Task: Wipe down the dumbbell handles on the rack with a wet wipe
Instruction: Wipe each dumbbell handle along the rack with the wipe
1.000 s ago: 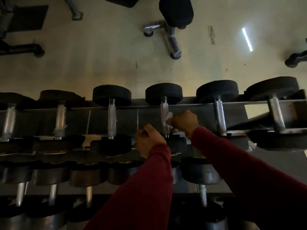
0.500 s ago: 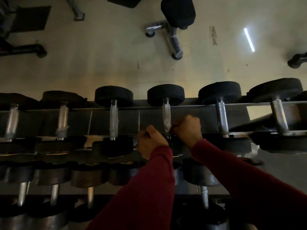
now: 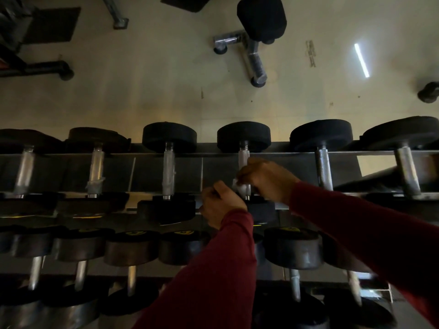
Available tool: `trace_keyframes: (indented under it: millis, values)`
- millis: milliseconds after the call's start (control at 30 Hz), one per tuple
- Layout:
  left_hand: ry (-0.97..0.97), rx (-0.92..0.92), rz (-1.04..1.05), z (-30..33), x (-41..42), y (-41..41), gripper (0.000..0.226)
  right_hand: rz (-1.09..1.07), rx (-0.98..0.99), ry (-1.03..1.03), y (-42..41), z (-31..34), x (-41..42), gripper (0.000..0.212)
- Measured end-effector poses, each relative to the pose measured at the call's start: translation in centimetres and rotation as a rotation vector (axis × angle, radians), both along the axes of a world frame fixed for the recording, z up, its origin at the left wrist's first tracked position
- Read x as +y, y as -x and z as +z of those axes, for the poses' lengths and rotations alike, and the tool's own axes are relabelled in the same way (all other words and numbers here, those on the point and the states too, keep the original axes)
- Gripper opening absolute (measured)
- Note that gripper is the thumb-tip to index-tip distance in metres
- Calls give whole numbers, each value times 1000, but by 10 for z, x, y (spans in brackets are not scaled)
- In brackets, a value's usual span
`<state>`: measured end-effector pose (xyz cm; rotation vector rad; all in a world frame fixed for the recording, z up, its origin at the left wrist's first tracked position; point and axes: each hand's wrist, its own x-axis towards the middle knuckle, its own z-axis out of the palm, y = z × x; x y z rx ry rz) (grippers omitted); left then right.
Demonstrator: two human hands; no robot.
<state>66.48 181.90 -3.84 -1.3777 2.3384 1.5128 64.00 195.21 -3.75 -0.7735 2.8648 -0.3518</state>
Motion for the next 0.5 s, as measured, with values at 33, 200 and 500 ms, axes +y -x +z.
trace_keyframes:
  millis: [33,200,500]
  values:
    - [0,-2,4,1,0,0,51,16,24,-26,9,1,0,41]
    - [-28,18,17,-1,-1,0,54,-37,204,-287,33,1,-7,23]
    - [-3,2,-92,2,-1,-2,54,-370,-160,310,-20,4,7,22]
